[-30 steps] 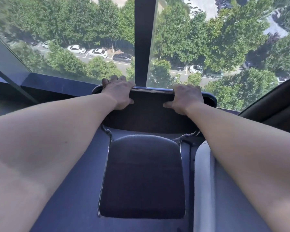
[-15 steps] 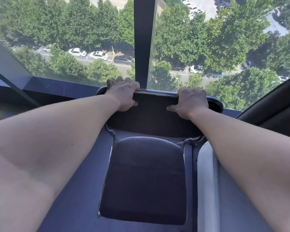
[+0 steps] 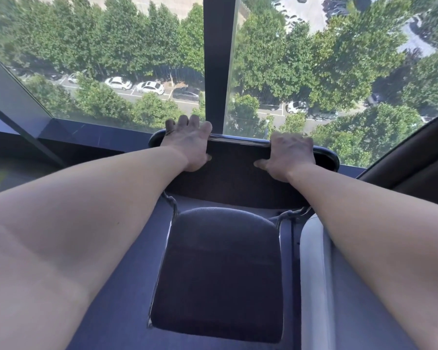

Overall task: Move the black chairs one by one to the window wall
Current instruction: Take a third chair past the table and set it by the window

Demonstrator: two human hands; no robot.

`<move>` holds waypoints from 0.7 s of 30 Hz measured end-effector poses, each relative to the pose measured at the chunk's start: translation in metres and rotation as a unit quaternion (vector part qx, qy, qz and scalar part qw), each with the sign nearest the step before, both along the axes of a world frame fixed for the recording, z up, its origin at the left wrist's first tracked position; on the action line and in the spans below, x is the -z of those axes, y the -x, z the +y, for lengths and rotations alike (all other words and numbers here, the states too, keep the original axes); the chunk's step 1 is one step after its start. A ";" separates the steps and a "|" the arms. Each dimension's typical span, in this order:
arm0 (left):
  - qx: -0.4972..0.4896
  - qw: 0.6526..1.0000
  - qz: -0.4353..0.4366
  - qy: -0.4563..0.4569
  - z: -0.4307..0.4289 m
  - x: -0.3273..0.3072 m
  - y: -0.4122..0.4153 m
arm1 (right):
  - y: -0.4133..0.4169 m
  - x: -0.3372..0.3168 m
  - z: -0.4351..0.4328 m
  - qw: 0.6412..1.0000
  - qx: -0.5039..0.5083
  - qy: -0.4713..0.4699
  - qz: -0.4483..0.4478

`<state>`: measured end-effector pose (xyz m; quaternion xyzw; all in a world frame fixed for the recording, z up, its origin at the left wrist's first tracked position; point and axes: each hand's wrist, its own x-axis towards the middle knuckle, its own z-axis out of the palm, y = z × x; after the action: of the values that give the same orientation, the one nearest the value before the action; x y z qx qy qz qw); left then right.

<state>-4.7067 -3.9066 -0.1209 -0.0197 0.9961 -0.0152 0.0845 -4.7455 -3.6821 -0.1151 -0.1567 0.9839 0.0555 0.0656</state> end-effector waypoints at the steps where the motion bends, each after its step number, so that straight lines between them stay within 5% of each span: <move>1: -0.013 1.000 -0.005 0.007 0.003 0.001 -0.002 | -0.001 -0.001 -0.001 1.000 -0.004 0.004 -0.004; 8: -0.024 0.994 -0.104 0.012 0.016 -0.019 -0.030 | -0.008 -0.032 0.017 0.982 -0.043 0.077 -0.170; 21: 0.183 0.979 -0.068 0.056 0.122 -0.146 -0.093 | -0.130 -0.140 0.121 0.991 0.011 0.063 -0.117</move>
<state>-4.6138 -3.7844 0.0254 0.1589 0.9723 -0.0878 0.1470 -4.6159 -3.5607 0.0244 -0.1555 0.9725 -0.0261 0.1712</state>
